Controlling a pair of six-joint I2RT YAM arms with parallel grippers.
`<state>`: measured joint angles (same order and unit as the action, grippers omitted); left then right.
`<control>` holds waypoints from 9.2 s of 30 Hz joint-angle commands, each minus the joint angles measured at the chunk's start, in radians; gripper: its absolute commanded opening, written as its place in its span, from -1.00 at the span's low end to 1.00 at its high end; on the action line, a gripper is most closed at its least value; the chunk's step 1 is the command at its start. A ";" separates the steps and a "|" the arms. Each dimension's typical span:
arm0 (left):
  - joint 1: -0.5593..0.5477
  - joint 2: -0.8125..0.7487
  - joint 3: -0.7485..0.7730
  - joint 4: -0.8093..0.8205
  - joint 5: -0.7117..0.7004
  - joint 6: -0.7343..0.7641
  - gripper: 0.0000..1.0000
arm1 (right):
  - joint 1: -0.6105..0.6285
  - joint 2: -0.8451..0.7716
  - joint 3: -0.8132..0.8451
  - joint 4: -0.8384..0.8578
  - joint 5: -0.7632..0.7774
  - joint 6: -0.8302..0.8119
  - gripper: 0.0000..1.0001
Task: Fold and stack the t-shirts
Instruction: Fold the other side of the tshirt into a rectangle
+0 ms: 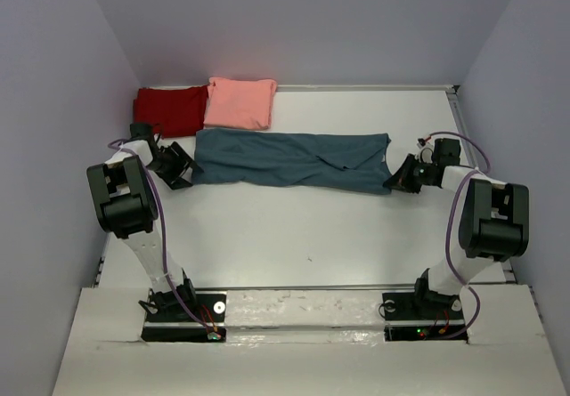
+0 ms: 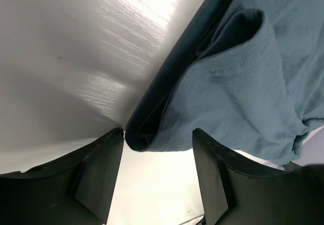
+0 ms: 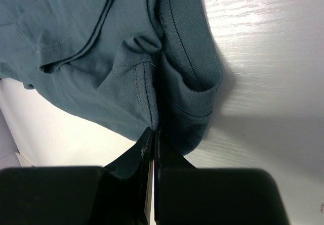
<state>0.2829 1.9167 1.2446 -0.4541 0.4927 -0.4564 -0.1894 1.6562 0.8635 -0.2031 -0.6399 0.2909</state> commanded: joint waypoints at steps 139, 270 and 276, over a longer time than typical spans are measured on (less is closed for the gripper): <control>-0.319 -0.062 0.183 -0.133 0.216 0.125 0.42 | 0.157 -0.015 0.497 -0.708 0.189 0.045 0.35; -0.763 0.361 0.470 -0.193 0.144 0.051 -0.51 | 0.268 0.214 0.827 -0.616 0.212 0.043 0.32; -0.728 0.349 0.556 -0.156 0.194 0.050 -0.37 | 0.268 0.103 0.601 -0.635 0.189 0.088 0.27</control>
<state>-0.4706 2.2753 1.7256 -0.6254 0.6743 -0.4240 0.0647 1.7966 1.5902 -0.8032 -0.4370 0.3523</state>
